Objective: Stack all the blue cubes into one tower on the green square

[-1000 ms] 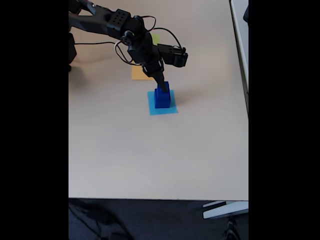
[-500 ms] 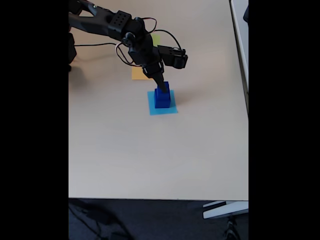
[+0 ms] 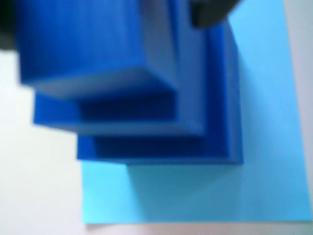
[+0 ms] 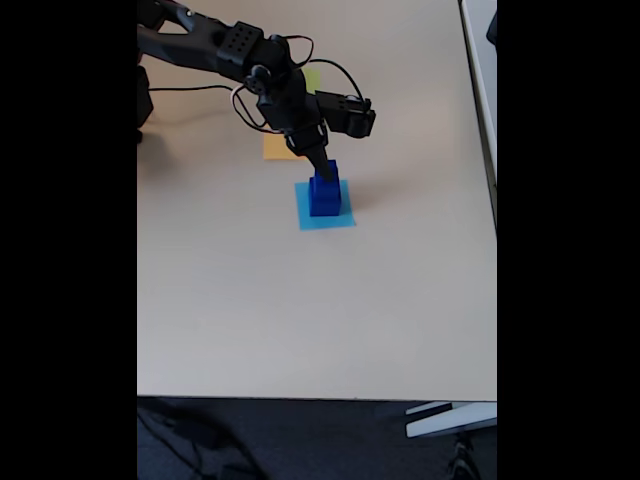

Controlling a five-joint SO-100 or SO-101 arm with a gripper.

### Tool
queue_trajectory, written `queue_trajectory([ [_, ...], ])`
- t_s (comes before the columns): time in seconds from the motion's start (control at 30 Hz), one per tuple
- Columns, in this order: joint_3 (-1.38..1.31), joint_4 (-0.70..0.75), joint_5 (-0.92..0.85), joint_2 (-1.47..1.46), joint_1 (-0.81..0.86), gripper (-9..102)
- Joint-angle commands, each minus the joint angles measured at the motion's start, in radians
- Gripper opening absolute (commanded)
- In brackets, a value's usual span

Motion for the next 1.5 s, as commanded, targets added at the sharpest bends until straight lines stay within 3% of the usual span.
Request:
queue_trajectory([
  [0.0,-0.044,-0.012,-0.002,0.009,0.003,16],
  [0.67,-0.044,-0.014,-0.029,0.048,-0.014,1],
  [1.1,-0.144,0.014,-0.183,0.155,-0.084,2],
  [1.47,-0.204,0.181,0.035,0.216,-0.233,0],
])
